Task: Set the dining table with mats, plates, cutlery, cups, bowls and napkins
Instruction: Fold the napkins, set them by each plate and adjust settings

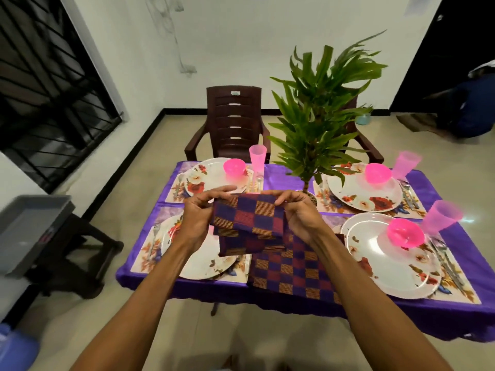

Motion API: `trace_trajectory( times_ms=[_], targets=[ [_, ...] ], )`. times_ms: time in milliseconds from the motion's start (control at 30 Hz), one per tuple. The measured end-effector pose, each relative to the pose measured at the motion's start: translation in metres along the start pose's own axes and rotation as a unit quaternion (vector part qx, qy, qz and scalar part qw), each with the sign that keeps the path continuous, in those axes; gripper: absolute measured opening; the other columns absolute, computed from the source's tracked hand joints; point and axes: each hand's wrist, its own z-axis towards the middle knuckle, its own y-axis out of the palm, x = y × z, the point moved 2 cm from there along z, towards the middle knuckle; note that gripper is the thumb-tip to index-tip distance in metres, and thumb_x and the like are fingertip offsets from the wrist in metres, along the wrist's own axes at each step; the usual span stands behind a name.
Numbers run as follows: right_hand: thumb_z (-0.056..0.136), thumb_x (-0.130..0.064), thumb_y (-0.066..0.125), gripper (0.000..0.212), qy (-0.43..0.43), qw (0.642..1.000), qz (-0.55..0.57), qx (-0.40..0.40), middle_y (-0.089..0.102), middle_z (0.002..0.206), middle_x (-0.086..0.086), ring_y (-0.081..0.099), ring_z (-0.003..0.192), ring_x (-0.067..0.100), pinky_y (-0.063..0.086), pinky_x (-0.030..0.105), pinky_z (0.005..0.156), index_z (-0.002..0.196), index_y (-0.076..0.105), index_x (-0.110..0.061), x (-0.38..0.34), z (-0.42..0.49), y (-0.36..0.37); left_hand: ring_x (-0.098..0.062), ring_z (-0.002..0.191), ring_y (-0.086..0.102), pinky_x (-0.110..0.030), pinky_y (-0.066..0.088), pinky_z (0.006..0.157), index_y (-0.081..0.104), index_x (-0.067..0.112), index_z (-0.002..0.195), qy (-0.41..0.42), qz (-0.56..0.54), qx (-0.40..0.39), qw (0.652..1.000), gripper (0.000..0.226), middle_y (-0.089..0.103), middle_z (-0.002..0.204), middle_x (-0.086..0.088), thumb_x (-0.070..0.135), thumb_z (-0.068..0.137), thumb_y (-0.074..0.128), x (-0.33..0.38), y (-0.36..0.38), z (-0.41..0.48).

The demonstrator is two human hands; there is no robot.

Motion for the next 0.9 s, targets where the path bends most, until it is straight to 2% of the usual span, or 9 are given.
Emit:
trace_trajectory(
  times_ms=[67, 100, 200, 267, 400, 533, 667, 767, 900],
  targets=[
    [0.074, 0.030, 0.028, 0.052, -0.004, 1.000, 0.013, 0.002, 0.071, 0.114, 0.023, 0.066, 0.112, 0.035, 0.059, 0.042, 0.090, 0.066, 0.069, -0.002, 0.002, 0.010, 0.006, -0.026, 0.114, 0.067, -0.037, 0.061, 0.070, 0.066, 0.014, 0.123, -0.052, -0.069, 0.026, 0.996, 0.035, 0.069, 0.125, -0.009, 0.006, 0.091, 0.058, 0.001, -0.006, -0.001],
    [0.074, 0.029, 0.029, 0.051, -0.003, 1.000, 0.022, -0.004, 0.069, 0.118, 0.024, 0.065, 0.115, 0.036, 0.059, 0.042, 0.091, 0.071, 0.070, -0.001, 0.002, 0.013, 0.009, -0.026, 0.111, 0.068, -0.035, 0.061, 0.068, 0.063, 0.013, 0.127, -0.077, -0.099, 0.039, 0.991, 0.038, 0.070, 0.123, -0.008, 0.010, 0.089, 0.059, 0.000, -0.008, -0.002],
    [0.078, 0.027, 0.040, 0.046, 0.010, 0.999, 0.044, -0.026, 0.064, 0.126, 0.027, 0.065, 0.115, 0.034, 0.060, 0.037, 0.085, 0.110, 0.065, 0.006, -0.001, 0.021, 0.014, -0.024, 0.094, 0.072, -0.031, 0.061, 0.063, 0.071, 0.013, 0.110, -0.096, -0.085, 0.116, 0.985, 0.021, 0.076, 0.105, -0.006, 0.008, 0.097, 0.055, -0.002, -0.016, -0.006],
    [0.087, 0.021, 0.046, 0.046, 0.038, 0.998, 0.041, -0.038, 0.067, 0.122, 0.023, 0.070, 0.104, 0.028, 0.062, 0.034, 0.077, 0.127, 0.059, 0.004, 0.002, 0.025, 0.017, -0.020, 0.090, 0.073, -0.032, 0.059, 0.061, 0.072, 0.018, 0.106, -0.077, -0.051, 0.142, 0.986, 0.020, 0.076, 0.105, -0.002, 0.013, 0.099, 0.055, 0.001, -0.017, -0.006],
    [0.092, 0.013, 0.053, 0.035, 0.075, 0.993, -0.086, -0.013, 0.074, 0.109, 0.014, 0.070, 0.095, 0.030, 0.061, 0.041, 0.074, 0.114, 0.072, -0.008, 0.019, 0.033, 0.017, -0.024, 0.089, 0.073, -0.034, 0.059, 0.061, 0.072, 0.027, 0.101, -0.022, 0.020, 0.164, 0.986, 0.015, 0.075, 0.105, -0.002, 0.020, 0.097, 0.059, 0.010, -0.024, -0.001],
    [0.087, 0.019, 0.051, 0.038, 0.074, 0.992, -0.105, -0.016, 0.074, 0.108, 0.015, 0.071, 0.096, 0.029, 0.061, 0.042, 0.077, 0.105, 0.074, -0.006, 0.019, 0.043, 0.026, -0.029, 0.103, 0.071, -0.038, 0.060, 0.063, 0.071, 0.018, 0.113, -0.027, 0.029, 0.148, 0.988, 0.025, 0.072, 0.118, -0.007, 0.024, 0.090, 0.065, 0.008, -0.041, 0.001],
    [0.084, 0.024, 0.042, 0.039, 0.079, 0.993, -0.088, -0.006, 0.075, 0.098, 0.012, 0.071, 0.086, 0.023, 0.059, 0.033, 0.066, 0.096, 0.070, 0.000, 0.017, 0.053, 0.038, -0.027, 0.109, 0.069, -0.036, 0.063, 0.063, 0.068, 0.008, 0.119, -0.049, -0.010, 0.136, 0.989, 0.026, 0.070, 0.122, -0.008, 0.003, 0.095, 0.058, 0.007, -0.056, 0.004],
    [0.085, 0.026, 0.037, 0.040, 0.081, 0.993, -0.081, 0.001, 0.076, 0.089, 0.007, 0.070, 0.079, 0.022, 0.059, 0.030, 0.063, 0.085, 0.067, 0.000, 0.017, 0.060, 0.045, -0.024, 0.098, 0.072, -0.035, 0.062, 0.063, 0.066, 0.011, 0.121, -0.100, -0.030, 0.146, 0.984, 0.025, 0.074, 0.113, -0.003, 0.008, 0.099, 0.054, -0.003, -0.059, 0.003],
    [0.090, 0.020, 0.041, 0.036, 0.071, 0.995, -0.074, 0.010, 0.076, 0.094, 0.008, 0.069, 0.089, 0.025, 0.060, 0.030, 0.071, 0.089, 0.070, -0.002, 0.018, 0.068, 0.049, -0.023, 0.090, 0.070, -0.043, 0.056, 0.078, 0.067, 0.019, 0.099, -0.150, 0.022, 0.176, 0.973, 0.018, 0.077, 0.086, 0.003, 0.015, 0.103, 0.050, -0.016, -0.056, 0.004]
  ],
)
